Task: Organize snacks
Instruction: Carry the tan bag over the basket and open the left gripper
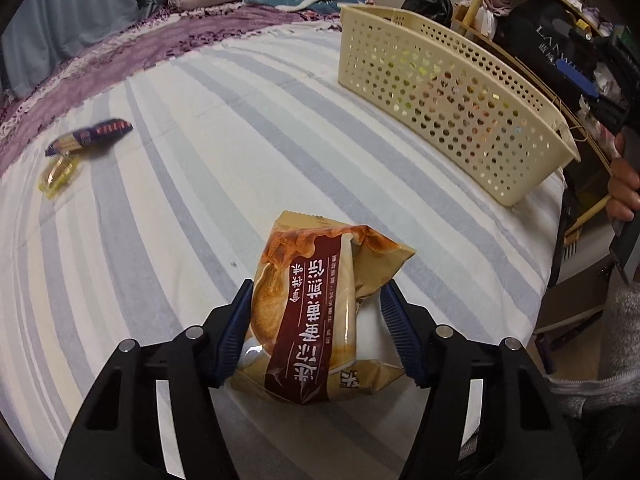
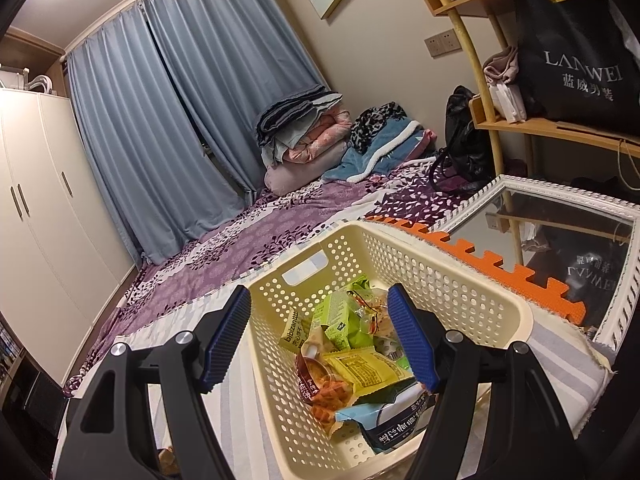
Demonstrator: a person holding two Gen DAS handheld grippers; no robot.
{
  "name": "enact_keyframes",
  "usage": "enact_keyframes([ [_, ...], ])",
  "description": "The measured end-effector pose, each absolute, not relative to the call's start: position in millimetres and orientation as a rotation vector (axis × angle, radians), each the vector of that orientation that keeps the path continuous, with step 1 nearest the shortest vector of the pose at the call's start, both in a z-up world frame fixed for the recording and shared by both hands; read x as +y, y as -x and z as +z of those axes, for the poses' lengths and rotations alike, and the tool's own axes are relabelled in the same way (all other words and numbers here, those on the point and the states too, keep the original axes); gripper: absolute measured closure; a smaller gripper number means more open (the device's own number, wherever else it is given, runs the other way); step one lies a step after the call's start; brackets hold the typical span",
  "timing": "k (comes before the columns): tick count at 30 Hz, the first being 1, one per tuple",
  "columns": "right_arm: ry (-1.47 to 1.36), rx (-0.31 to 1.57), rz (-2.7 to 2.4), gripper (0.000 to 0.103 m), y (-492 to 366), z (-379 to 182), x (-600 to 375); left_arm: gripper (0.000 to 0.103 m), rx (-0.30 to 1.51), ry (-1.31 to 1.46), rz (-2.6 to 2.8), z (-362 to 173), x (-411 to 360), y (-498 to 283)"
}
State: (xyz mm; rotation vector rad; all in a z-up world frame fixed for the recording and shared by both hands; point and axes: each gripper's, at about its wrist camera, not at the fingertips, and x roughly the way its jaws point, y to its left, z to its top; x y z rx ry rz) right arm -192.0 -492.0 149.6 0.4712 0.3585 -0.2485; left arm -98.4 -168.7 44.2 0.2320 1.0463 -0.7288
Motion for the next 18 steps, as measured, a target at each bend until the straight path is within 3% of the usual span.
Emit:
enact_keyframes([
  [18, -0.518, 0.347, -0.304, 0.032, 202.7, 139.1, -519.5, 0.039, 0.77, -0.212, -0.922, 163.0, -284.5, 57.6],
])
